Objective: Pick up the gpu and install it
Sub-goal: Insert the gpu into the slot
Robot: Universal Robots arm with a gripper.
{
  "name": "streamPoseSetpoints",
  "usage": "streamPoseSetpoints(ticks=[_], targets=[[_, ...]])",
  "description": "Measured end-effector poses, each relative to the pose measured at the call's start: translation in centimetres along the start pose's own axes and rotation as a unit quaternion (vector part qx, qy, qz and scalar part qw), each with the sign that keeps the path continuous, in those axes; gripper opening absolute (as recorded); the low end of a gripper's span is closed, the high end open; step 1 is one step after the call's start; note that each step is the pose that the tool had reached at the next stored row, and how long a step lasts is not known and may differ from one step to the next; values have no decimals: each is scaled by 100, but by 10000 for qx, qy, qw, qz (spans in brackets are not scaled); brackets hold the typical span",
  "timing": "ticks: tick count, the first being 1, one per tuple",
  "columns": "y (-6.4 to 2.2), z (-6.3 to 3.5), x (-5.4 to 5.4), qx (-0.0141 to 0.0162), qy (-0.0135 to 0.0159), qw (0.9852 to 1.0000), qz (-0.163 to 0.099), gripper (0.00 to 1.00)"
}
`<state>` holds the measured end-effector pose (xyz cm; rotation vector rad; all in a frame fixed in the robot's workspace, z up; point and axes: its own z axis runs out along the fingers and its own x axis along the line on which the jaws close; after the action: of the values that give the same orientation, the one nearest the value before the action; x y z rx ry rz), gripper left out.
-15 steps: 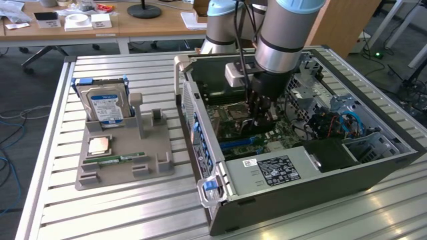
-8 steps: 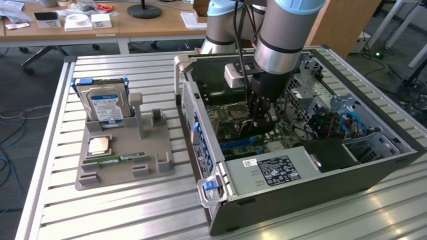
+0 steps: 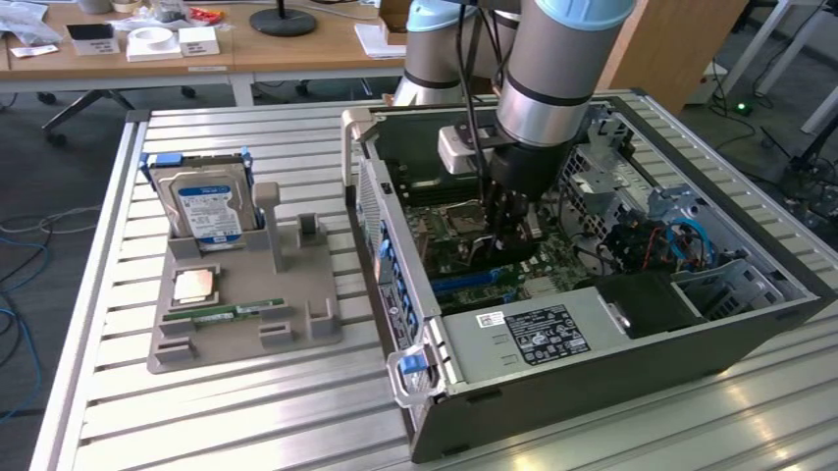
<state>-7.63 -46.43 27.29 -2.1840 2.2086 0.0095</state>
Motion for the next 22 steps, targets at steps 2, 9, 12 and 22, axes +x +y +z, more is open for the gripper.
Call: streamPoseSetpoints(ticks=[2, 9, 12, 22], targets=[[7, 2, 0, 0, -1, 10000, 2, 26], [43, 3, 0, 0, 0, 10000, 1, 26], [48, 5, 1, 0, -1, 10000, 1, 26], [85, 14, 1, 0, -1, 10000, 1, 26]])
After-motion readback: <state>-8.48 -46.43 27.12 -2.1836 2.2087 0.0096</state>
